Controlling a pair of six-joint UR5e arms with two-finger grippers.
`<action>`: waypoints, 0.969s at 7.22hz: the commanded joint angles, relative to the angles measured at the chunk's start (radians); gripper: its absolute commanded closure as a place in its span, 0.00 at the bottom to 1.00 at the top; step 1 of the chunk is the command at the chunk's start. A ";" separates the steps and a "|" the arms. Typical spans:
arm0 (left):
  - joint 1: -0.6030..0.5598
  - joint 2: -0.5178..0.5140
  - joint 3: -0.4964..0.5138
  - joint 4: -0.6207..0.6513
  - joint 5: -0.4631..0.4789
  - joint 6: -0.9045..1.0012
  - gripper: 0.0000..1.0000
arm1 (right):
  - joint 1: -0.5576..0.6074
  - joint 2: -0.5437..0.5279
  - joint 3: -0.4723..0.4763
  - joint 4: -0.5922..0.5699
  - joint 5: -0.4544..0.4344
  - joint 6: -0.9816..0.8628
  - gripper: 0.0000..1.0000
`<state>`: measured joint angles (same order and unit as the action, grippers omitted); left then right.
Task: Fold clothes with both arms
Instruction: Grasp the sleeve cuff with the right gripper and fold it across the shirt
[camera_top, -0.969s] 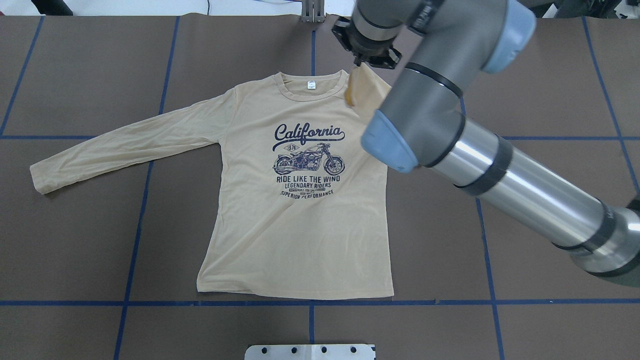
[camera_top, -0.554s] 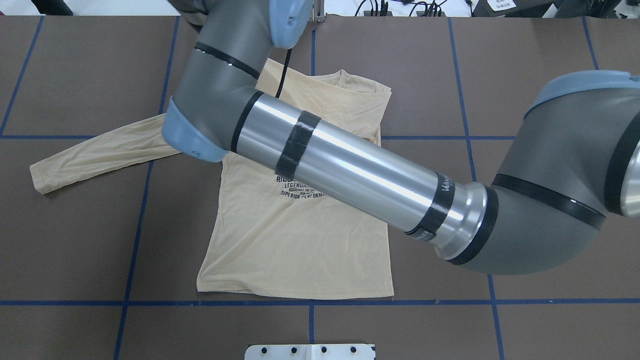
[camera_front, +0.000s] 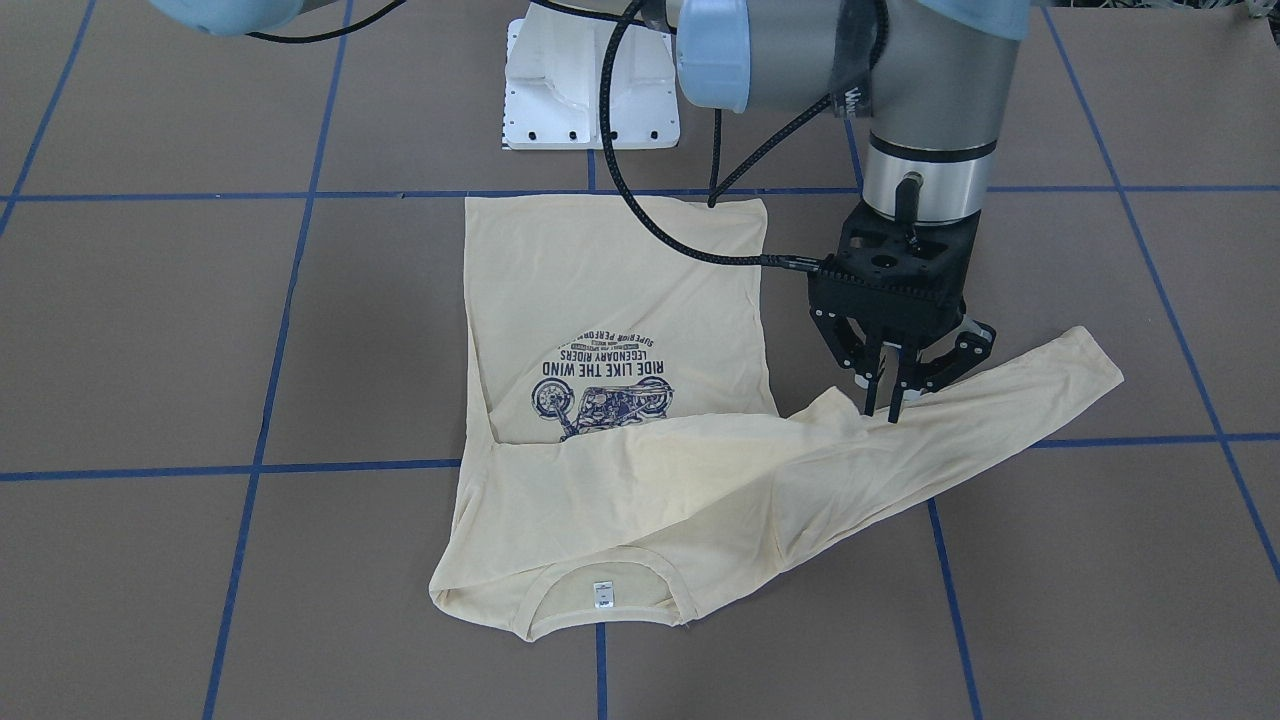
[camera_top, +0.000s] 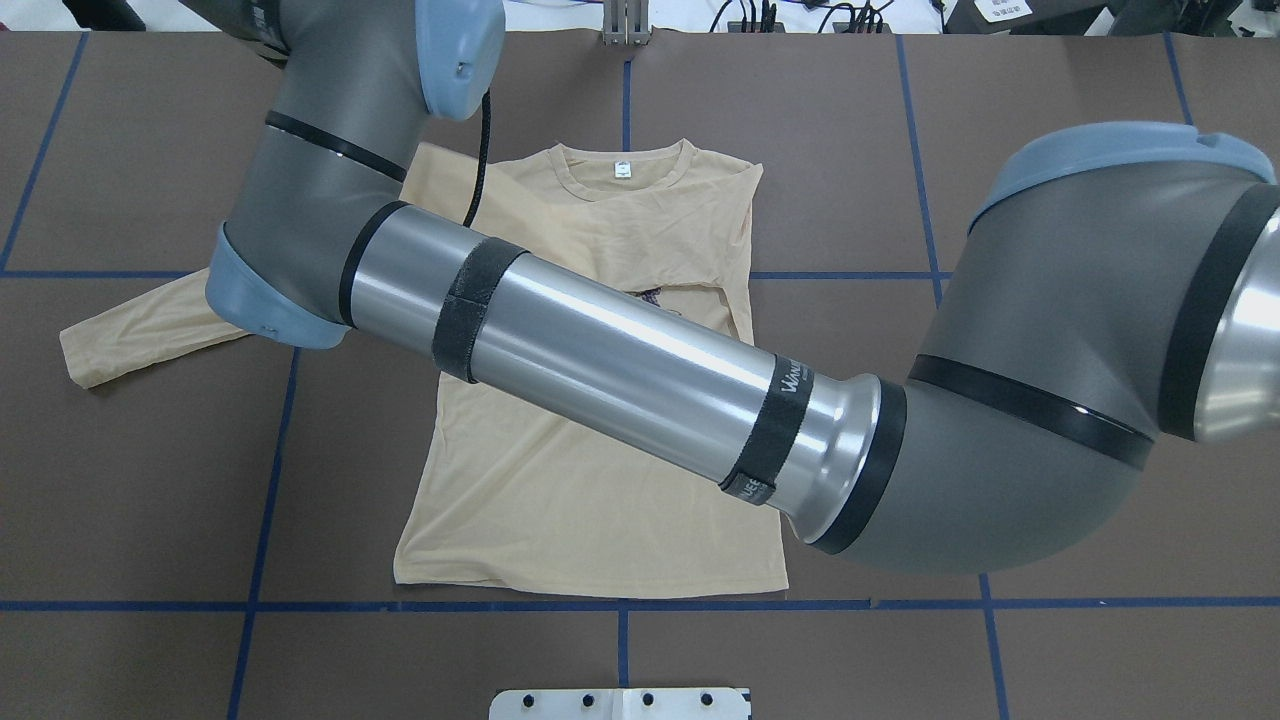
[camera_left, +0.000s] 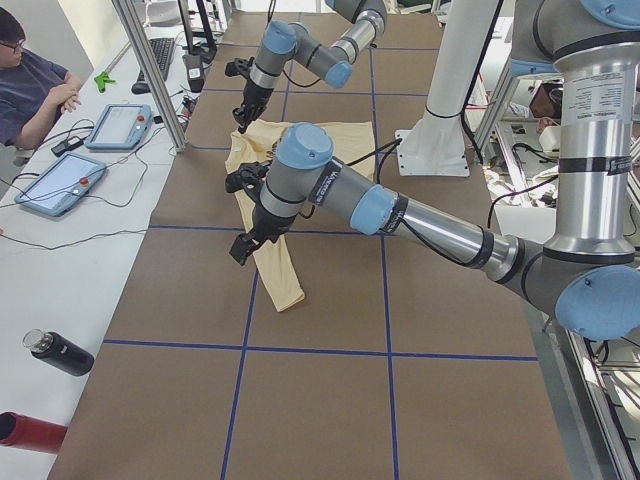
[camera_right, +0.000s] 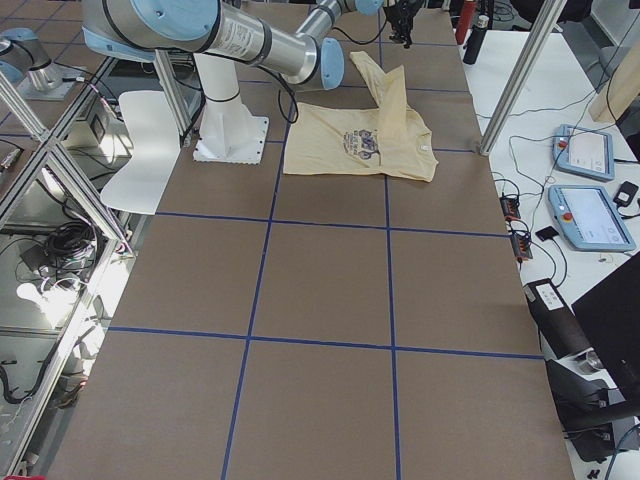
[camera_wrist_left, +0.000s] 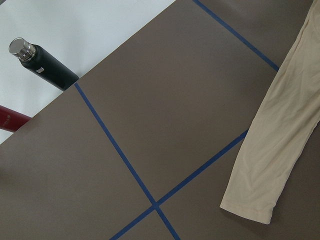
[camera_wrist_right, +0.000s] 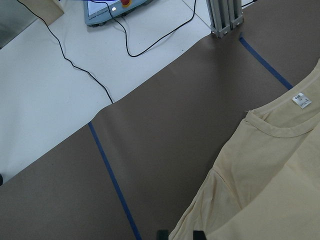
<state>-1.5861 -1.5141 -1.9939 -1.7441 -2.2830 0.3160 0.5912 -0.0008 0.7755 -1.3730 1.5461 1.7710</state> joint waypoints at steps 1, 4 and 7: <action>0.002 -0.001 0.003 0.000 0.000 0.000 0.00 | 0.007 0.016 -0.002 -0.003 0.000 -0.010 0.00; 0.002 -0.014 0.023 -0.047 -0.013 -0.024 0.00 | 0.079 -0.008 0.112 -0.234 0.133 -0.076 0.00; 0.026 -0.003 0.021 -0.153 -0.036 -0.077 0.00 | 0.139 -0.288 0.507 -0.437 0.224 -0.256 0.00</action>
<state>-1.5778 -1.5228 -1.9749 -1.8502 -2.3135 0.2497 0.7042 -0.1682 1.1225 -1.7333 1.7358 1.5927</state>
